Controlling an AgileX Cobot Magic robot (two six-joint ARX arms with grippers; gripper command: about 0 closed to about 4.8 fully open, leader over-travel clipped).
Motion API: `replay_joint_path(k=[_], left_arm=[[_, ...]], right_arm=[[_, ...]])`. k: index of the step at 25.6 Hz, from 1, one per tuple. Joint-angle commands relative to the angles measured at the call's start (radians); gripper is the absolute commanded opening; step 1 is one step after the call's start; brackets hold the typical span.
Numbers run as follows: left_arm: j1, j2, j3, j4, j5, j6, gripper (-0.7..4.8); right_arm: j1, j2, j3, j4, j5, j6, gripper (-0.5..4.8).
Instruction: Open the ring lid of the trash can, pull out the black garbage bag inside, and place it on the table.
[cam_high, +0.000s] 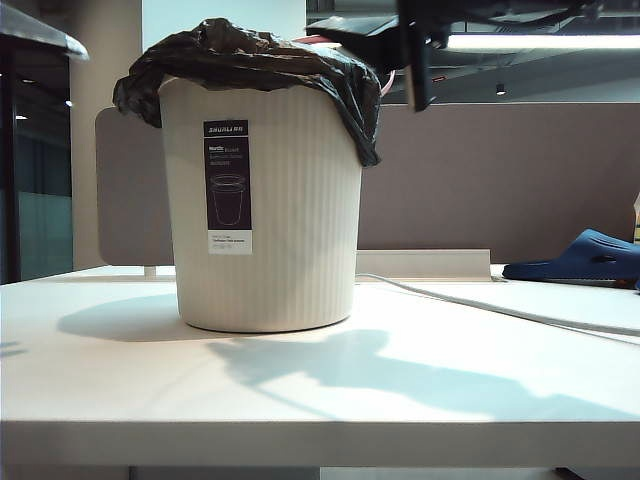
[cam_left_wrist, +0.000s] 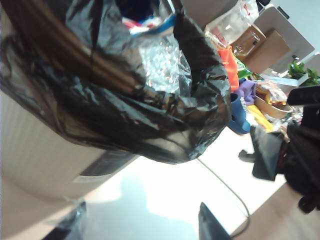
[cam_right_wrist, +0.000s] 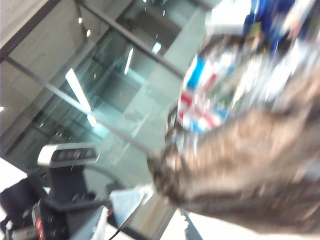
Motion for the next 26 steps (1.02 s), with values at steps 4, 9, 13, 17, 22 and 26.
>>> replay_joint_path(k=[4,9,13,17,22,26], left_arm=[[0.001,0.090,0.002,0.098,0.040,-0.058,3.08],[0.001,0.135,0.002,0.151,0.040,-0.080,3.12],[0.001,0.153,0.002,0.166,0.040,-0.081,3.15],[0.001,0.164,0.002,0.188,0.044,-0.091,3.15],[0.001,0.179,0.002,0.186,0.057,-0.086,3.15],[0.000,0.189,0.002,0.195,0.055,-0.086,3.15]], right_arm=[[0.058,0.069,0.003,0.025,0.076,0.053,1.83],[0.059,0.119,0.003,0.094,0.095,0.065,2.76],[0.059,0.159,0.003,0.156,0.137,0.071,2.85],[0.059,0.206,0.003,0.209,0.156,0.090,2.89],[0.059,0.229,0.003,0.327,0.158,0.095,3.08],[0.059,0.230,0.003,0.335,0.166,0.093,3.06]])
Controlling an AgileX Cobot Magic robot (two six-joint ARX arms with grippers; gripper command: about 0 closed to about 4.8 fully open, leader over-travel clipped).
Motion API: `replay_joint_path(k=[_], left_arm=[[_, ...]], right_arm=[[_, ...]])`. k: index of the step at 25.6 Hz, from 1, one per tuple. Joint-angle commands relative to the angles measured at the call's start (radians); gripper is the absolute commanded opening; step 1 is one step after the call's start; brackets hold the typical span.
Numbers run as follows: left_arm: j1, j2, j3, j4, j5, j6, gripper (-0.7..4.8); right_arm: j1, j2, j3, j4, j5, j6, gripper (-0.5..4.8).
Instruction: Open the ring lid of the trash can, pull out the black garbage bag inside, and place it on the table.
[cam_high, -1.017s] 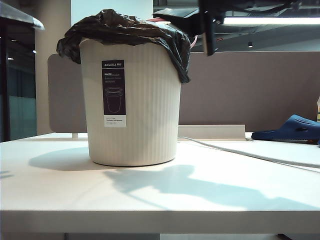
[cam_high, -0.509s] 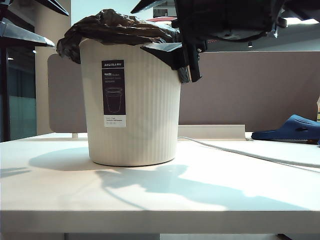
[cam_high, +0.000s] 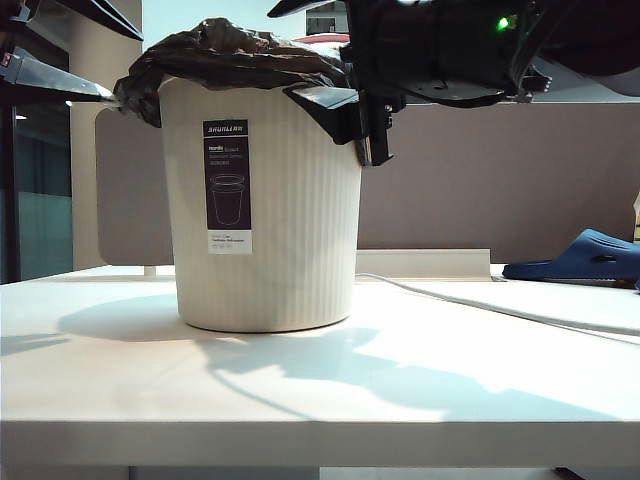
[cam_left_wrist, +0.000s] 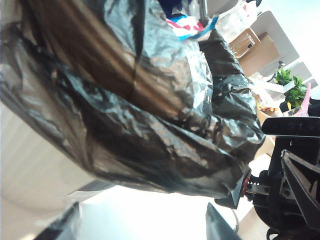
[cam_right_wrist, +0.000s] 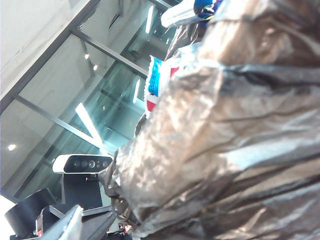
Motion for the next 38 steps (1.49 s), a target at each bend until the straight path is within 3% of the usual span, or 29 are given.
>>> replay_joint_path(k=[1,2,3,5,6,9,12,14,23,26,38], left_arm=[[0.000,0.006,0.003,0.022,0.004,0.001,3.15],[0.000,0.006,0.003,0.024,0.004,0.001,3.15],[-0.003,0.006,0.003,0.027,0.005,0.001,3.15],[-0.003,0.006,0.003,0.027,0.005,0.001,3.15],[-0.003,0.006,0.003,0.027,0.005,0.000,3.15],[-0.003,0.006,0.003,0.027,0.005,0.000,3.15],[-0.003,0.006,0.003,0.027,0.005,-0.044,3.32],[-0.003,0.006,0.003,0.032,-0.002,-0.088,4.08],[-0.032,0.032,0.002,0.151,-0.047,-0.277,4.08],[-0.072,0.048,-0.034,0.235,-0.109,-0.368,4.08],[-0.074,0.049,-0.045,0.329,-0.180,-0.486,3.84]], right_arm=[[0.000,-0.005,0.004,0.024,0.016,0.003,2.98],[0.000,-0.005,0.004,0.024,0.023,0.003,2.76],[0.000,-0.005,0.004,0.024,0.034,0.003,2.18],[0.000,-0.005,0.004,0.024,0.045,-0.007,1.71],[0.000,-0.005,0.004,0.024,0.045,-0.008,1.03],[0.001,-0.005,0.004,0.024,0.044,-0.010,-0.03],[0.004,-0.005,0.004,0.024,0.040,-0.009,-0.01],[0.005,-0.005,0.004,0.024,0.020,-0.008,-0.01],[0.032,-0.005,0.004,0.048,-0.018,0.023,-0.01],[0.045,-0.005,0.004,0.051,-0.025,0.024,-0.01],[0.079,-0.005,0.004,0.054,-0.040,0.041,-0.01]])
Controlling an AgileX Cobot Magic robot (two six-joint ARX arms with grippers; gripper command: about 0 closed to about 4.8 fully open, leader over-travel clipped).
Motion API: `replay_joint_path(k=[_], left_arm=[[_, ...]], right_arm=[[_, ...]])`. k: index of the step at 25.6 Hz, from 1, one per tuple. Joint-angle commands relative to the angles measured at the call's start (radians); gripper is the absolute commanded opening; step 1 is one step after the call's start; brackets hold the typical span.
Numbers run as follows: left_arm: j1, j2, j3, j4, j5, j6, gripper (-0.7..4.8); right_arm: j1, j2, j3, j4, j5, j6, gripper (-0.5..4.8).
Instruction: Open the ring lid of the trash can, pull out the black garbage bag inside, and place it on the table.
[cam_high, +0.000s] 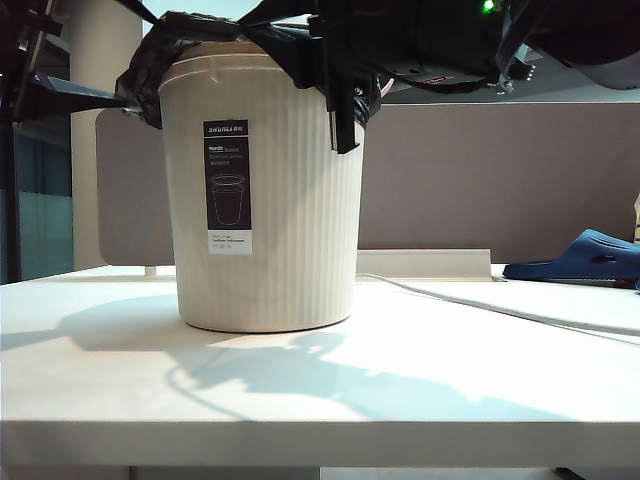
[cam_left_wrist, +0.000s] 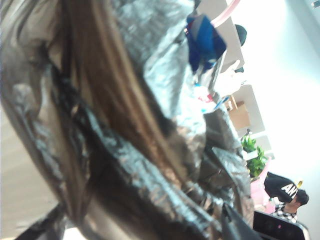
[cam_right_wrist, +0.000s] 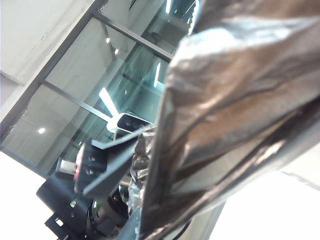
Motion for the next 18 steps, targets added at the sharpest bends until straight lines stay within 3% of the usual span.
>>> replay_joint_path(k=[1,2,4,6,10,13,15,18], left_arm=[[-0.001,-0.002,0.002,0.048,-0.018,-0.042,3.39],[-0.004,-0.002,0.002,0.053,-0.025,-0.053,2.89],[-0.006,-0.002,0.002,0.062,-0.028,-0.057,2.37],[-0.006,-0.002,0.002,0.062,-0.032,-0.058,2.32],[-0.006,-0.002,0.002,0.062,-0.051,-0.058,1.42],[-0.006,-0.002,0.002,0.062,-0.066,-0.058,1.35],[-0.006,-0.002,0.002,0.063,-0.078,-0.058,0.57],[-0.006,-0.002,0.002,0.063,-0.097,-0.058,0.47]], right_arm=[[0.007,-0.005,0.004,0.018,-0.008,0.000,-0.01],[0.007,-0.005,0.004,0.018,-0.007,0.000,-0.01],[0.007,-0.005,0.004,0.018,-0.008,0.000,-0.01],[0.007,-0.005,0.004,0.018,-0.009,0.000,-0.01],[0.008,-0.005,0.004,0.018,-0.014,0.000,-0.01],[0.008,-0.005,0.004,0.018,-0.024,0.000,-0.01],[0.008,-0.005,0.004,0.018,-0.030,0.000,-0.01],[0.008,-0.005,0.004,0.018,-0.033,0.000,-0.01]])
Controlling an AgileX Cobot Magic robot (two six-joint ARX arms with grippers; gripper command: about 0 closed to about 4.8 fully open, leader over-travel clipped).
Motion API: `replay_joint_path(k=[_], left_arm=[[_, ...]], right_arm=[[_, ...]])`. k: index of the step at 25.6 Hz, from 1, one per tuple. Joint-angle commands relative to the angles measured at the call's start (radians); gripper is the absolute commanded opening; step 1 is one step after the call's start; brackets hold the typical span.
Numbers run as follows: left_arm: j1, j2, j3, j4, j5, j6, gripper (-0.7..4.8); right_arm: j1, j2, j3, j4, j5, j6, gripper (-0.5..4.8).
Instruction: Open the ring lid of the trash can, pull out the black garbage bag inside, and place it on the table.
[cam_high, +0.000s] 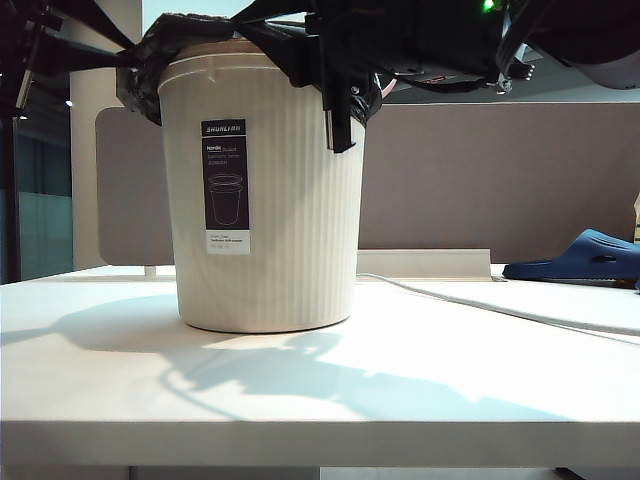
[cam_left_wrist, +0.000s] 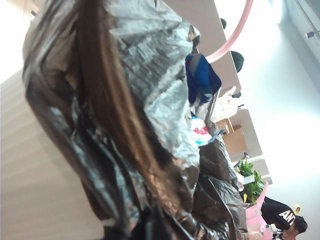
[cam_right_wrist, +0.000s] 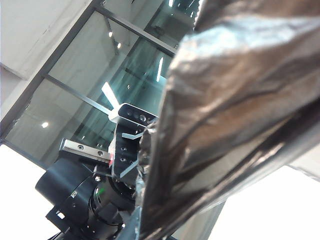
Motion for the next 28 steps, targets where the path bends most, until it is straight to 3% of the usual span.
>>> replay_joint_path(k=[1,3,15,23,28], left_arm=[[0.000,-0.002,0.002,0.016,-0.019,0.002,0.43],[0.000,-0.002,0.002,0.028,-0.019,0.000,-0.07],[0.000,-0.002,0.002,0.182,0.009,-0.092,-0.06],[0.000,-0.002,0.003,0.279,0.026,-0.163,-0.06],[0.000,-0.002,0.006,0.335,0.025,-0.201,-0.06]], right_arm=[[0.003,-0.005,0.004,0.018,-0.013,0.000,-0.01],[0.003,-0.005,0.004,0.018,-0.013,0.000,-0.01],[-0.002,-0.006,0.009,0.058,-0.040,-0.062,-0.01],[-0.027,-0.006,0.121,0.048,-0.169,-0.083,-0.01],[-0.064,-0.006,0.182,-0.004,-0.195,-0.084,-0.01]])
